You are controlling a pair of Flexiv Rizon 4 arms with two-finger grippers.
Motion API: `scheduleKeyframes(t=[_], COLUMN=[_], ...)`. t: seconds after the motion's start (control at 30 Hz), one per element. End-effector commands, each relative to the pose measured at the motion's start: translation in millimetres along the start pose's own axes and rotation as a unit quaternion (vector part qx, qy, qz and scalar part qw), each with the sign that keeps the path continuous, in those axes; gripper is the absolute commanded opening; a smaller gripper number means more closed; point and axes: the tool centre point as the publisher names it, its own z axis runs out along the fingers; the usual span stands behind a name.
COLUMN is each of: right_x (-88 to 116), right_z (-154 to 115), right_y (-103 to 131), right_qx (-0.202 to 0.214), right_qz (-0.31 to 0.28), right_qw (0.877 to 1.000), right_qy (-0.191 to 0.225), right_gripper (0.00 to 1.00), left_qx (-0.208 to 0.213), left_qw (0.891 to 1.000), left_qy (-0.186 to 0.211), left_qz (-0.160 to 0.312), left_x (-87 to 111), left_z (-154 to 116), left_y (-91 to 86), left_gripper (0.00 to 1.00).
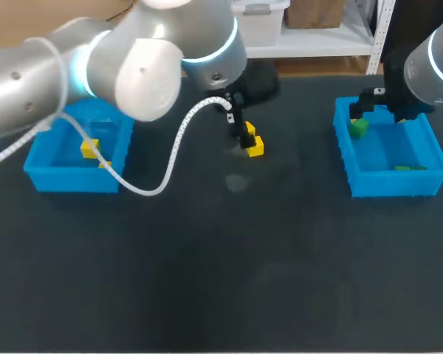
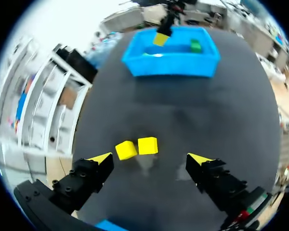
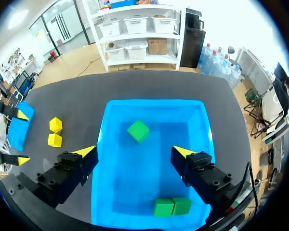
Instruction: Put the green cubes in the right bin and the yellow cubes in the left bin.
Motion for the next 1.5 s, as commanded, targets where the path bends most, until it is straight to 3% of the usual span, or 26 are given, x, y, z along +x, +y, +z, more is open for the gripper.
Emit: scheduleKeyframes(t=[0.03,0.33,0.53,0.6,0.73,0.97,1.1,1.5], right_x=[1.0,1.0,1.0,1.0,1.0,1.0,1.0,1.0], right_z=[0.0,0.0,0.0,0.0,0.0,0.0,0.0,0.0], right_y=[0.4,0.4,0.4,0.4,0.4,0.4,0.4,0.4], right_qx=[0.002,0.002,0.002,0.002,0.002,0.002,0.002,0.002], right_qz=[0.000,0.000,0.000,0.000,0.000,0.000,0.000,0.000], right_qw=[1.000,1.000,1.000,1.000,1.000,1.000,1.000,1.000], right_qy=[-0.002,-0.002,-0.002,-0.002,-0.002,-0.002,-0.002,-0.002], right_gripper=[1.00,1.00,1.00,1.00,1.00,1.00,1.00,1.00], left_qx=[0.109,0.109,0.119,0.105,0.097,0.079,0.063,0.059], left_qw=[0.858,0.823,0.796,0.778,0.773,0.780,0.776,0.772], left_qy=[0.114,0.108,0.113,0.116,0.114,0.096,0.088,0.101], left_qz=[0.489,0.547,0.583,0.608,0.617,0.613,0.621,0.624], left_x=[-8.0,-22.8,-14.6,-9.5,-6.5,-9.6,-9.1,4.0], left_z=[22.7,47.5,57.8,60.2,62.1,67.1,73.1,93.4], left_y=[8.4,9.4,7.1,8.1,9.5,9.1,7.3,3.0], left_gripper=[1.00,1.00,1.00,1.00,1.00,1.00,1.00,1.00])
